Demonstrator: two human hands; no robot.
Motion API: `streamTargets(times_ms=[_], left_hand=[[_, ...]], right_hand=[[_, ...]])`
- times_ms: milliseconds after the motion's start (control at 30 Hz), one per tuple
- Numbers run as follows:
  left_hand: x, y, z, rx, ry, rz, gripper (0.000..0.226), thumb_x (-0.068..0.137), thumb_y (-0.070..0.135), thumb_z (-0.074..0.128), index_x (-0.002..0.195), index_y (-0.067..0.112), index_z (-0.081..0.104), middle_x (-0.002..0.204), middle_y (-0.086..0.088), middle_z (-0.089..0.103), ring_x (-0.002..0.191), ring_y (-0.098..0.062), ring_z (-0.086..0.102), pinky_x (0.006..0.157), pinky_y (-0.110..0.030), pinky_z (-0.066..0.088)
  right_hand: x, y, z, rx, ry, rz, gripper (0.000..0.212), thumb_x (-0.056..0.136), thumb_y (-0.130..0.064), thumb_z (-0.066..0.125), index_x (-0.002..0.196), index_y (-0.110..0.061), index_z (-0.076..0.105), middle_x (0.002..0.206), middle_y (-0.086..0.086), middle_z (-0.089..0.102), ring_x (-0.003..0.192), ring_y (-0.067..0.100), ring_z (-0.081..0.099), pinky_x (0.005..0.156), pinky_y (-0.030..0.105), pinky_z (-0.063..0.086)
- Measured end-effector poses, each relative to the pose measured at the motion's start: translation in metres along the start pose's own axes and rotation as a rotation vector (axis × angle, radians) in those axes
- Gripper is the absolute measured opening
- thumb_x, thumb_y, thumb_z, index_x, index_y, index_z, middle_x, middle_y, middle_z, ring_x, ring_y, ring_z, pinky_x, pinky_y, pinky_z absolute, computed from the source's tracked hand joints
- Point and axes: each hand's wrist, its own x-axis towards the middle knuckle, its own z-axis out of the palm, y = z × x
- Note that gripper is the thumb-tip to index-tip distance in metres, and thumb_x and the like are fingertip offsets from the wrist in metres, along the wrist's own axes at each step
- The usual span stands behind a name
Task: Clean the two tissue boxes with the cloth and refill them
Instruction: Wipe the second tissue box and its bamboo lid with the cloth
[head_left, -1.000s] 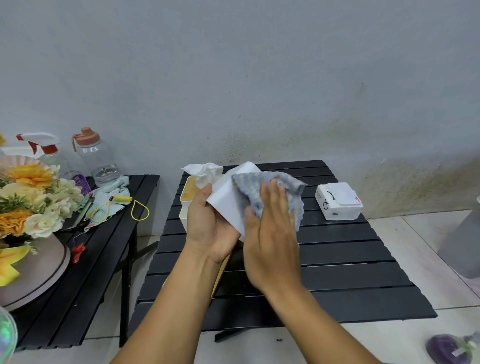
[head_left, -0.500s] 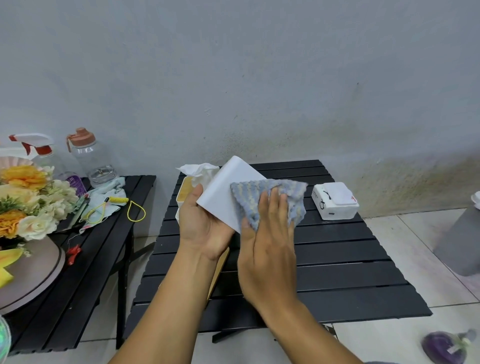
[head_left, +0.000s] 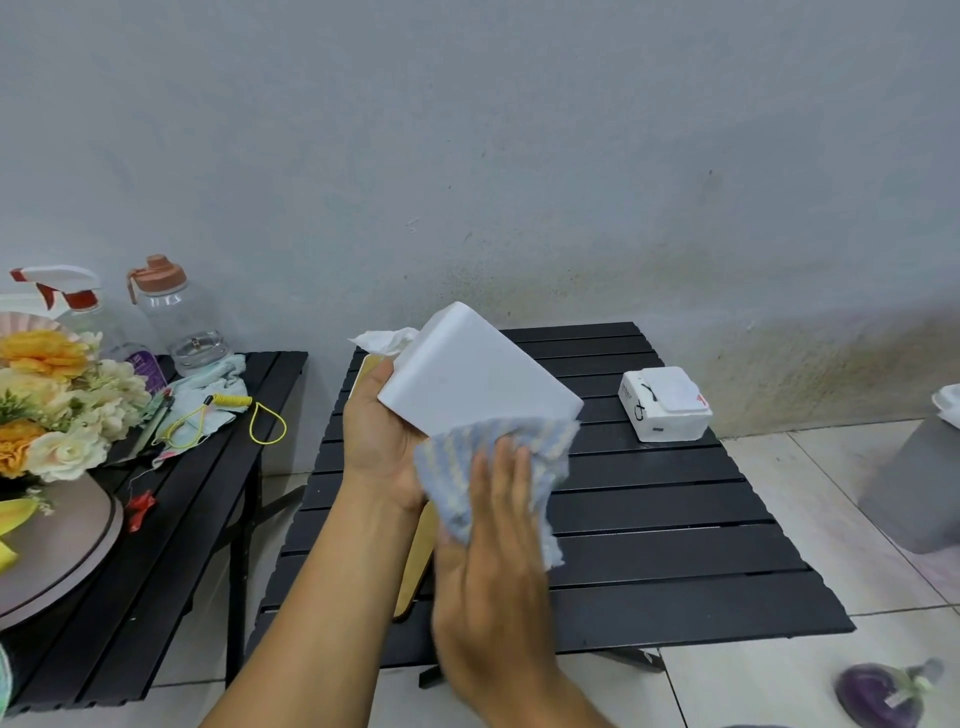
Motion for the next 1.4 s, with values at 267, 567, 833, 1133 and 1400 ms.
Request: streamTargets(times_ms=[267, 567, 833, 1133, 1400], left_hand=[[-0.014, -0.009, 0.018, 0.224, 0.022, -0.043, 0.053, 0.105, 0.044, 0.041, 0.141, 0.008, 0.058, 0.132, -0.020, 0.068, 0.123, -0.035, 0.065, 0.107, -0.047, 0.051], [-0.016, -0.022, 0.022, 0.685, 0.053, -0.006, 0.049, 0.109, 0.049, 0.036, 0.117, 0.016, 0.072, 0.117, -0.006, 0.078, 0.107, -0.018, 0.074, 0.101, -0.037, 0.055], [-0.023, -0.025, 0.025, 0.727, -0.003, -0.013, 0.061, 0.105, 0.063, 0.021, 0.098, 0.028, 0.071, 0.100, 0.008, 0.078, 0.098, -0.009, 0.074, 0.082, -0.024, 0.058], [-0.024, -0.035, 0.028, 0.589, -0.050, -0.023, 0.070, 0.101, 0.066, 0.024, 0.135, 0.020, 0.064, 0.131, -0.006, 0.072, 0.128, -0.022, 0.065, 0.113, -0.037, 0.048], [-0.020, -0.009, 0.030, 0.235, -0.081, -0.129, 0.074, 0.093, 0.056, 0.055, 0.149, 0.007, 0.053, 0.151, -0.016, 0.055, 0.139, -0.032, 0.054, 0.121, -0.046, 0.036]], right_hand=[[0.043, 0.011, -0.011, -0.058, -0.034, -0.067, 0.071, 0.096, -0.019, 0.041, 0.159, -0.019, 0.009, 0.168, -0.003, 0.002, 0.154, 0.019, 0.003, 0.123, 0.044, 0.005], [0.061, 0.008, -0.028, -0.115, -0.015, -0.088, 0.054, 0.101, -0.032, 0.039, 0.151, -0.012, 0.037, 0.158, -0.001, 0.038, 0.151, 0.017, 0.021, 0.120, 0.050, 0.021], [0.062, -0.009, -0.035, -0.135, -0.111, 0.008, 0.058, 0.102, -0.044, 0.028, 0.154, -0.018, 0.031, 0.161, -0.007, 0.031, 0.152, 0.008, 0.013, 0.121, 0.046, 0.020], [0.069, 0.006, -0.037, -0.047, -0.166, 0.010, 0.058, 0.100, -0.046, 0.028, 0.154, -0.027, 0.031, 0.157, -0.021, 0.026, 0.150, -0.002, 0.008, 0.123, 0.037, 0.006], [0.039, 0.013, -0.029, -0.172, -0.124, -0.372, 0.056, 0.105, -0.035, 0.029, 0.156, -0.013, 0.021, 0.166, 0.002, 0.018, 0.154, 0.028, 0.010, 0.121, 0.052, 0.017]])
